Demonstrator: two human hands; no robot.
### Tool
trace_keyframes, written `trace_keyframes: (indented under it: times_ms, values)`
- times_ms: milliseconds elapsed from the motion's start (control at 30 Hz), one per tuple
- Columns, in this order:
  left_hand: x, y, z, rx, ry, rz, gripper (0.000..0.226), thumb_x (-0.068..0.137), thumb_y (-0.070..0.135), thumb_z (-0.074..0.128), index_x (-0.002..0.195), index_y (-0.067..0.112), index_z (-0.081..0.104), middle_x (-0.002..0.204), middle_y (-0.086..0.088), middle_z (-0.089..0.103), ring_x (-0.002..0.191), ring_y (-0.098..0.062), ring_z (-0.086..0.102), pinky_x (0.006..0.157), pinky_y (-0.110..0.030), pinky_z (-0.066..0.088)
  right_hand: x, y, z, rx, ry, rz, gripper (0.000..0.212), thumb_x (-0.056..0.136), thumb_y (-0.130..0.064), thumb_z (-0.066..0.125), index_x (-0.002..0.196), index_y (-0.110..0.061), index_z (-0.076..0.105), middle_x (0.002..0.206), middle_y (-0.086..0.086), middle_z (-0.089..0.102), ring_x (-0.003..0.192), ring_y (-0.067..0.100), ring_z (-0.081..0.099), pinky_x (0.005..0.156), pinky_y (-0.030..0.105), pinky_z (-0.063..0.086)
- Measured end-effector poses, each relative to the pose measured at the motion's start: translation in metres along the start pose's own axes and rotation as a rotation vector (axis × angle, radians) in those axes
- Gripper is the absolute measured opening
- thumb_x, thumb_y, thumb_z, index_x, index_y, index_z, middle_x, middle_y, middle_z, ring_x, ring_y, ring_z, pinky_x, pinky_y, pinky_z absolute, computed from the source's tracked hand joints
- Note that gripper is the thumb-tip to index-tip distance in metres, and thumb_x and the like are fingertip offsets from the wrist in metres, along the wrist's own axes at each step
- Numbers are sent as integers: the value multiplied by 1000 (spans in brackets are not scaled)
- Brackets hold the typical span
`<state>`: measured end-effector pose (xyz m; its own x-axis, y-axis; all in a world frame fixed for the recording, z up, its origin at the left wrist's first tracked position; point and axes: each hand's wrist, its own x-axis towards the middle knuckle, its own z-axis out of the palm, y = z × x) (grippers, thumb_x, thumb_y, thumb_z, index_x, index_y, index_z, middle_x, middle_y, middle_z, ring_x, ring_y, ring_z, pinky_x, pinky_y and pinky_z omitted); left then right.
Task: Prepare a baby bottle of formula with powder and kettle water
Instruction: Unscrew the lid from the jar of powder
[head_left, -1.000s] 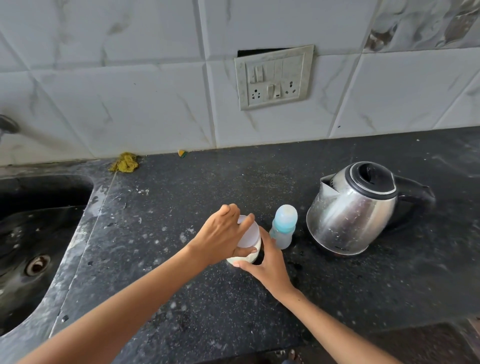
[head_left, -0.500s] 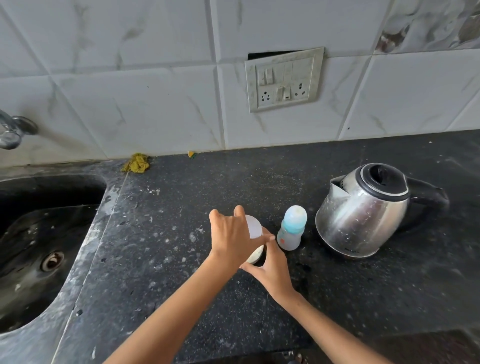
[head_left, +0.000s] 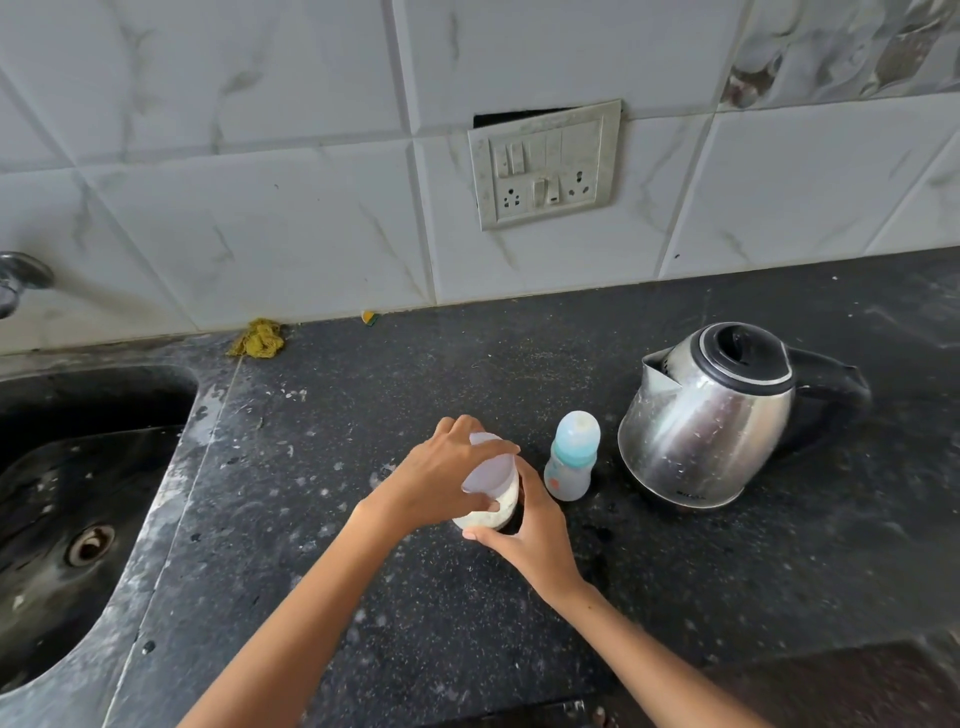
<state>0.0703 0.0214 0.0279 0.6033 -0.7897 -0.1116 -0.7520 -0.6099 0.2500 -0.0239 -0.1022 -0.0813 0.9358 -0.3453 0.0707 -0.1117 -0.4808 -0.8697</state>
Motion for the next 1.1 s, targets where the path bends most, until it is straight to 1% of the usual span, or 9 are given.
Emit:
trace_keyframes:
  times_ms: [67,167,300,400,467,600,733,933,1100]
  values:
    - [-2,7,8,38,161,-83,62,86,58,54,140,33,39,122,-4,42,113,-23,39,73,-27,39,-1,-2,1,-1,7,4,97,59,-46,85,141,-26,38,139,-16,51,128,-1,47,105,22,42]
    - [-4,19,6,-76,403,-240,69,81,69,41,134,24,45,110,-4,46,102,-22,45,66,-27,39,-3,-6,2,1,34,5,95,59,-46,84,140,-27,37,139,-19,49,126,-3,45,100,12,38]
    - [-22,21,1,-464,584,-256,63,79,59,62,129,26,41,122,1,48,105,-15,52,76,-31,49,-5,-7,3,-23,35,-1,105,60,-49,84,146,-21,31,147,-11,43,135,3,39,107,18,35]
    - [-53,23,6,-752,653,-277,64,69,49,79,115,30,38,117,7,51,102,-8,58,83,-32,54,-6,-7,-1,-33,-11,-14,114,61,-43,87,151,-20,21,151,-15,31,139,-2,28,107,5,20]
    - [-78,26,17,-828,664,-280,70,65,52,82,116,31,39,119,10,51,105,-9,59,85,-29,53,-11,-7,-9,-35,-24,-32,108,67,-36,85,152,-21,20,149,-20,28,138,-6,24,104,-2,15]
    - [-112,41,51,-924,630,-277,70,59,55,81,117,31,50,119,13,57,110,-13,59,87,-25,51,-27,-2,-30,-134,35,-155,70,77,-19,79,139,-18,47,145,-7,46,137,9,40,111,30,40]
    - [-111,53,93,-893,512,-296,67,54,54,85,105,30,49,116,22,58,111,-4,57,86,-20,48,-43,9,-49,-188,107,-168,42,78,-10,79,118,-13,66,131,-5,59,124,7,54,102,28,48]
    - [-95,47,134,-649,381,-265,57,55,45,86,92,30,45,127,30,51,114,-8,47,95,-19,35,-52,26,-64,-188,151,-121,26,78,-7,77,103,-12,72,119,-5,65,105,9,64,86,33,56]
    - [-93,39,129,-480,303,-176,64,53,36,90,104,28,52,144,9,46,123,-15,51,98,-30,39,-55,34,-75,-174,217,-122,23,79,-3,76,101,-9,72,114,-2,68,98,11,66,79,37,58]
